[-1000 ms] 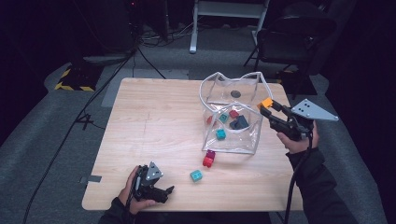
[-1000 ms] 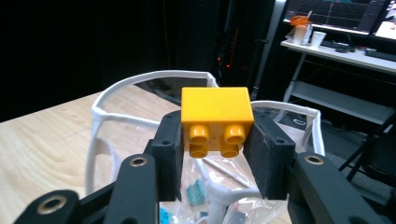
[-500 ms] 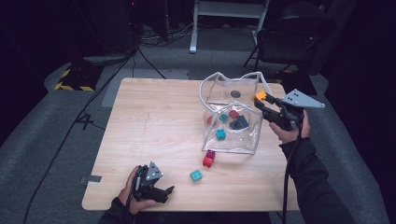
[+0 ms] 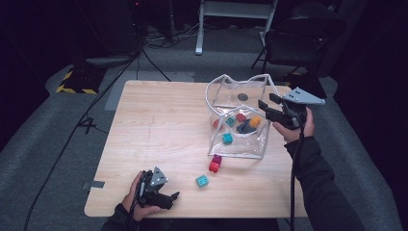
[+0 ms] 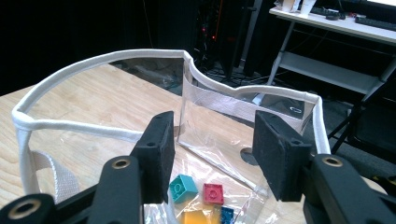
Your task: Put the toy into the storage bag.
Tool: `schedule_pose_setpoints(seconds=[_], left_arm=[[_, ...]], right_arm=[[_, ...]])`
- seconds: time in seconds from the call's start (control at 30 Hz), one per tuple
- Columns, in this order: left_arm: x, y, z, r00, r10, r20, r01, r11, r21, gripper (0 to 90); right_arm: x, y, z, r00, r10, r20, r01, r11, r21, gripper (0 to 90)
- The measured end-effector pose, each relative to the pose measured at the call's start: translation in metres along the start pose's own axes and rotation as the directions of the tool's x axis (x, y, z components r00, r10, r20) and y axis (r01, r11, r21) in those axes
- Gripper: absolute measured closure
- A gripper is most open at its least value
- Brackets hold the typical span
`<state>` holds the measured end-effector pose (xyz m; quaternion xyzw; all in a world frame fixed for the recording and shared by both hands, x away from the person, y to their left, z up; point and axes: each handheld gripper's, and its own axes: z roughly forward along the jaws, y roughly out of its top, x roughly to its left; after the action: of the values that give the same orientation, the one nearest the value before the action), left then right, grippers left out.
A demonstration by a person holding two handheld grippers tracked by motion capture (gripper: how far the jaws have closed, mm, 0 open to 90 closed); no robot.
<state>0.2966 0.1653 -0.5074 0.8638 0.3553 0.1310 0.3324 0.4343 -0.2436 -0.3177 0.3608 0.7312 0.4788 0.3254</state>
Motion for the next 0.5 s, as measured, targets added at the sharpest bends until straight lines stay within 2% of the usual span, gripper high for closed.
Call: schedule_pose_setpoints(seconds=[0.2, 0.43, 0.5], left_arm=[[0.000, 0.000, 0.000, 1.0000, -0.001, 0.000, 0.001, 1.0000, 0.000, 4.7], [0.000, 0.000, 0.000, 1.0000, -0.002, 0.000, 0.002, 1.0000, 0.000, 4.7], [0.000, 0.000, 0.000, 1.0000, -0.003, 0.001, 0.003, 1.0000, -0.001, 4.7]], right_arm=[[0.004, 0.001, -0.008, 0.9998, -0.014, -0.014, 0.014, 0.9997, -0.021, 46.5], [0.011, 0.005, -0.026, 0.9982, -0.047, -0.036, 0.046, 0.9976, -0.052, 44.4], [0.013, 0.005, -0.032, 0.9981, -0.045, -0.043, 0.042, 0.9973, -0.060, 44.4]])
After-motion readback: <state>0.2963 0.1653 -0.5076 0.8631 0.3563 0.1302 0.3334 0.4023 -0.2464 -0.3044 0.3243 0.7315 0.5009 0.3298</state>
